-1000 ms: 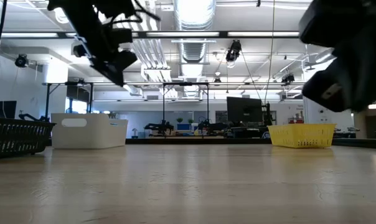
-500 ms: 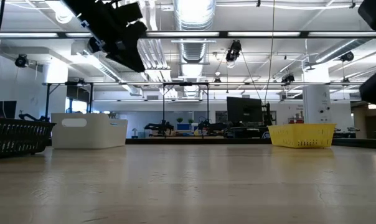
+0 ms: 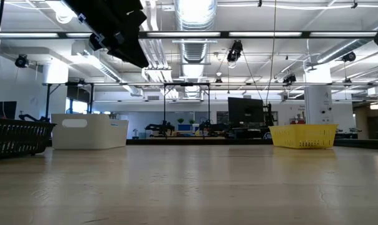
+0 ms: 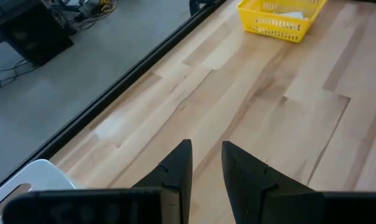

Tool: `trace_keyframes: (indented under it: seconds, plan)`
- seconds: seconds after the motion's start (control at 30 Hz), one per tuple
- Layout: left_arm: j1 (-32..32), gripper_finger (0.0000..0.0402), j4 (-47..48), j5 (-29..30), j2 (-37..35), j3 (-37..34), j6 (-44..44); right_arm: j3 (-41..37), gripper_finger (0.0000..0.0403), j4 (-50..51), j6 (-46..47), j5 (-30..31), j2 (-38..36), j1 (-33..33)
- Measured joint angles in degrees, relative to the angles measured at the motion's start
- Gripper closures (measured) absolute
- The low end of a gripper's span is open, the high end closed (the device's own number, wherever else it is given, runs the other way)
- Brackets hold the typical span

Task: Pick & Place First Aid Supplies
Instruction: Put the gray towelette pack into the white bin

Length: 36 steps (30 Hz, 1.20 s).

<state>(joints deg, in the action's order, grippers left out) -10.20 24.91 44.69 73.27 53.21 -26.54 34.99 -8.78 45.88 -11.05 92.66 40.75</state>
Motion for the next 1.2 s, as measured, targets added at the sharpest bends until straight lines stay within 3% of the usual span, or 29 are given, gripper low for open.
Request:
trace_keyframes:
  seconds: [0.37,0.83,1.03,1.2]
  plan:
    - [-0.1,0.0317,-1.7,-4.0,0.0,0.0,0.0,0.4,0.0394,0.2,-6.6,1.7,3.1,-3.1]
    - [-0.1,0.0319,-2.0,-6.7,0.1,0.0,1.1,0.3,0.0394,0.5,-28.2,3.5,3.0,-16.0]
    - [-0.2,0.0317,-3.7,-6.8,3.7,0.0,2.0,0.3,0.0394,0.4,-32.6,3.5,3.1,-20.9]
    - [-0.2,0.0319,-10.7,-10.0,9.7,-0.1,6.0,0.2,0.0394,0.0,-34.0,3.8,3.1,-23.9]
